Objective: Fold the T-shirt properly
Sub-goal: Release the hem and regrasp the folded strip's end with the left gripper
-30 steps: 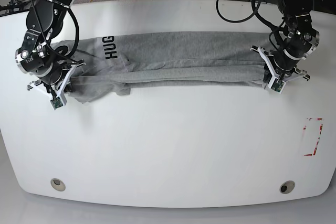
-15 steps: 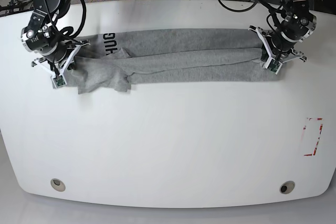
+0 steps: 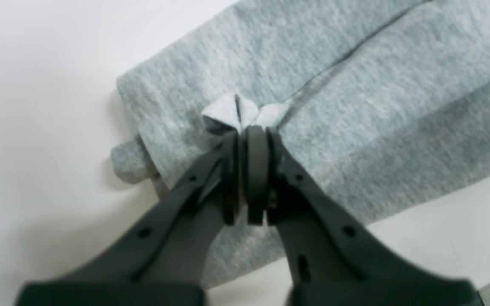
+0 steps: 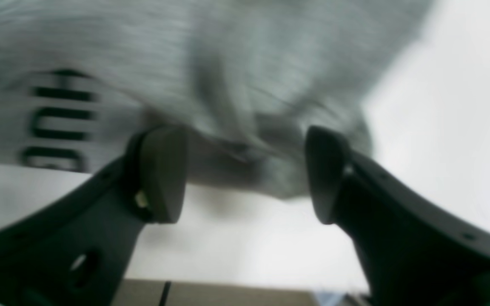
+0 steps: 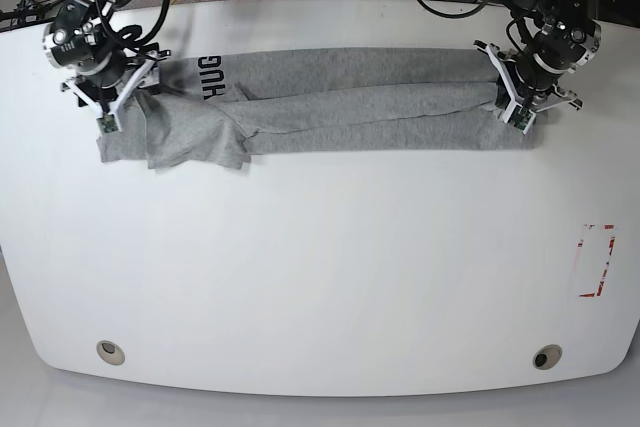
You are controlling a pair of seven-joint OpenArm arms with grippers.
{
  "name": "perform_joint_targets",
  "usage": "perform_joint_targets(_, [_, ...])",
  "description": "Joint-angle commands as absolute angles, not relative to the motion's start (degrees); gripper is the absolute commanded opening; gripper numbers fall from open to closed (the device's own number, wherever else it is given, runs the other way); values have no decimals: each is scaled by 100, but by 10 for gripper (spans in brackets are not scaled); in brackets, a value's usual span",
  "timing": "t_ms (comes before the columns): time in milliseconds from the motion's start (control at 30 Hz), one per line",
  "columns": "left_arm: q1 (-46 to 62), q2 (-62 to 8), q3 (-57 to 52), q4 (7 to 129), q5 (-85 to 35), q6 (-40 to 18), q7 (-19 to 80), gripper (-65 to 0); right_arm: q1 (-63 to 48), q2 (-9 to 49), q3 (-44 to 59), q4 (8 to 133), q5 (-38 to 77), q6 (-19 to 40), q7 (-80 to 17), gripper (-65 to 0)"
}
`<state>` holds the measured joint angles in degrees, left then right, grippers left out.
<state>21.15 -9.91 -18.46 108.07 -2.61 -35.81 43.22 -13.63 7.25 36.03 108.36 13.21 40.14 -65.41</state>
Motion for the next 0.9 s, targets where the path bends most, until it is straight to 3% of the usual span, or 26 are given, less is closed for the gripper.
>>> perform_joint_targets(0, [2123, -1051, -1868, 10905, -303, -3556, 4215, -650, -1305, 629, 4145, 11301, 1349, 4000, -6545, -206])
perform_joint_targets(67, [2158, -1059, -1868, 10932, -303, -3626, 4215, -650, -1297, 637, 4198, 11407, 1358, 4000, -6633, -206])
perform_joint_targets(133, [2149, -1051, -1877, 10932, -303, -3987, 4215, -600, -1218, 646, 4180, 11415, 1508, 4000, -6659, -206])
perform_joint_targets(233, [2141, -1051, -1912, 10967, -303, -4000, 4215, -562, -1103, 646, 4180, 11389, 1930, 4000, -6695, -206])
perform_joint_targets(367, [2141, -822, -2114, 11213, -303, -4000, 4215, -560, -866, 646, 3785, 11169, 2009, 4000, -6695, -206])
perform_joint_targets(533, [2018, -734, -2193, 11371, -303, -4000, 4215, -463, -567, 637, 3618, 10448, 2009, 4000, -6695, -206])
perform_joint_targets(667, [2009, -734, -2185, 11354, -286, -4000, 4215, -451, -409, 655, 3635, 9947, 2009, 4000, -6642, -209])
perform_joint_targets(767, [1982, -734, -2193, 11213, -251, -4000, 4215, -453, -286, 787, 3653, 9736, 2000, 4000, -6545, -262])
perform_joint_targets(867, [1974, -760, -2193, 10853, -251, -4000, 4215, -453, -259, 892, 3644, 9596, 2009, 4000, -6536, -360])
